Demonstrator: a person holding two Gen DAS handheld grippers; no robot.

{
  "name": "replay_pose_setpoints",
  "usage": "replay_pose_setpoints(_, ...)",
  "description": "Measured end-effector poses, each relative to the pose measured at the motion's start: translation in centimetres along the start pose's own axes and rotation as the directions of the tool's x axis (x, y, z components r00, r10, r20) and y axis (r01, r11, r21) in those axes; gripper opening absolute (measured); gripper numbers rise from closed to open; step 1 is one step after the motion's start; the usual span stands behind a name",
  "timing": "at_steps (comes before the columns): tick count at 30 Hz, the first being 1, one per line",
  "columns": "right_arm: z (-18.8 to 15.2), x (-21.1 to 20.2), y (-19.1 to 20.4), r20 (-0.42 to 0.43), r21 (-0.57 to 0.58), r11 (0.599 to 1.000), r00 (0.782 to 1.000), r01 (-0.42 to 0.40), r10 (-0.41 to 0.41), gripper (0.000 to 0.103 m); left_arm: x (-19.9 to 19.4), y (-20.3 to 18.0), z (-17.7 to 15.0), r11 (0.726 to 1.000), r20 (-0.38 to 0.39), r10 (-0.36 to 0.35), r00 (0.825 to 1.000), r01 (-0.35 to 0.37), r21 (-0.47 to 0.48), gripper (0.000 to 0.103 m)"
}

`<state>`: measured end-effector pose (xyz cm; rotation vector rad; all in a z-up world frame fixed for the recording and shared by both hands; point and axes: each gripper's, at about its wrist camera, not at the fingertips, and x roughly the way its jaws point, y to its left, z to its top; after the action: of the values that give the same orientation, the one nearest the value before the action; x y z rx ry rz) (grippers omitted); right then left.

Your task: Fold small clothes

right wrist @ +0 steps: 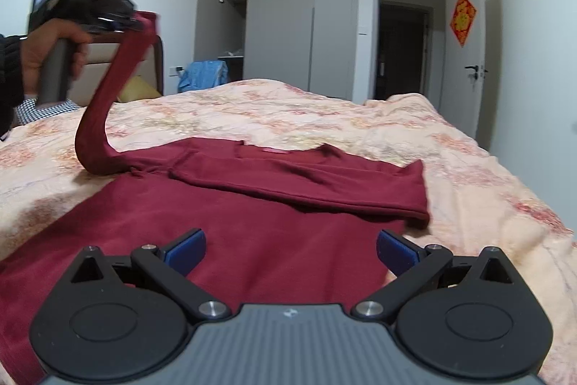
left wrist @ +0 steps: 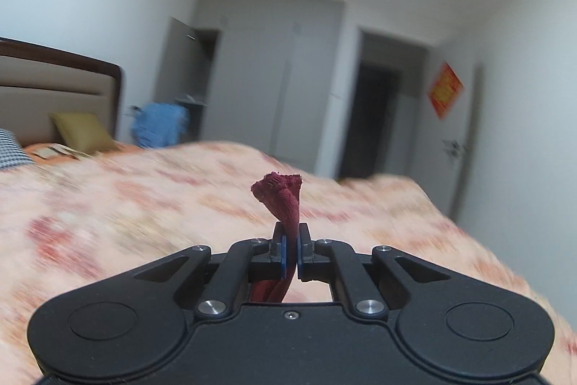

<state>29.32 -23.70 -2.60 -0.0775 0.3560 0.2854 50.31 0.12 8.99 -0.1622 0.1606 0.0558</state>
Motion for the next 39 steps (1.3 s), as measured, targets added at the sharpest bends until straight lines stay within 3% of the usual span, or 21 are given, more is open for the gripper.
replay_pose_setpoints(3,-0.5,-0.3,-1.2,-0.019,0.026,1.0,1.0,0.016,-0.016,0.103,1.9,-3.6,-4.0,0.997,-0.089,-0.052,0.995,0.056,0.045,0.004)
replay_pose_setpoints(7,-1.4,-0.5,-2.4,-0.048,0.051,0.998,0.998,0.039,-0.037,0.103,3.4,-5.6,-8.6,0.989,-0.195,-0.105,0.975,0.123,0.085,0.005)
replay_pose_setpoints(13,-2.7,-0.9,-3.8,-0.079,0.092,0.993,0.995,0.07,-0.062,0.103,3.3,-5.9,-11.5,0.976,-0.281,-0.167,0.945,0.198,0.086,0.017)
replay_pose_setpoints(15,-3.0,-0.9,-4.0,-0.085,0.101,0.992,0.994,0.076,-0.068,0.103,3.0,-5.8,-11.5,0.973,-0.295,-0.183,0.938,0.215,0.081,0.026)
replay_pose_setpoints(17,-3.3,-0.9,-4.1,-0.092,0.108,0.991,0.993,0.08,-0.07,0.103,2.6,-5.4,-11.1,0.97,-0.307,-0.205,0.929,0.235,0.065,0.046)
replay_pose_setpoints(21,-3.5,-0.6,-4.1,-0.1,0.117,0.989,0.992,0.086,-0.074,0.103,1.9,-4.1,-10.1,0.965,-0.316,-0.241,0.918,0.261,0.02,0.069)
replay_pose_setpoints(24,-3.4,-0.7,-3.9,-0.097,0.116,0.99,0.993,0.082,-0.071,0.103,0.8,-2.6,-9.1,0.966,-0.3,-0.241,0.923,0.257,0.014,0.087)
replay_pose_setpoints(26,-3.2,-0.5,-3.8,-0.095,0.111,0.991,0.993,0.079,-0.068,0.103,-0.3,-1.2,-8.8,0.969,-0.286,-0.227,0.931,0.245,0.029,0.097)
replay_pose_setpoints(32,-2.3,-0.2,-3.4,-0.083,0.092,0.993,0.994,0.074,-0.066,0.103,-3.3,4.9,-9.9,0.988,-0.31,-0.07,0.948,0.109,0.111,0.1)
replay_pose_setpoints(35,-1.9,0.0,-3.3,-0.081,0.082,0.994,0.995,0.066,-0.059,0.103,-4.2,8.4,-11.0,0.986,-0.35,0.043,0.936,0.017,0.166,0.1)
replay_pose_setpoints(39,-1.0,0.7,-3.0,-0.085,0.066,0.997,0.996,0.03,-0.025,0.103,-4.8,12.8,-11.9,0.984,-0.373,0.132,0.918,-0.077,0.159,0.1)
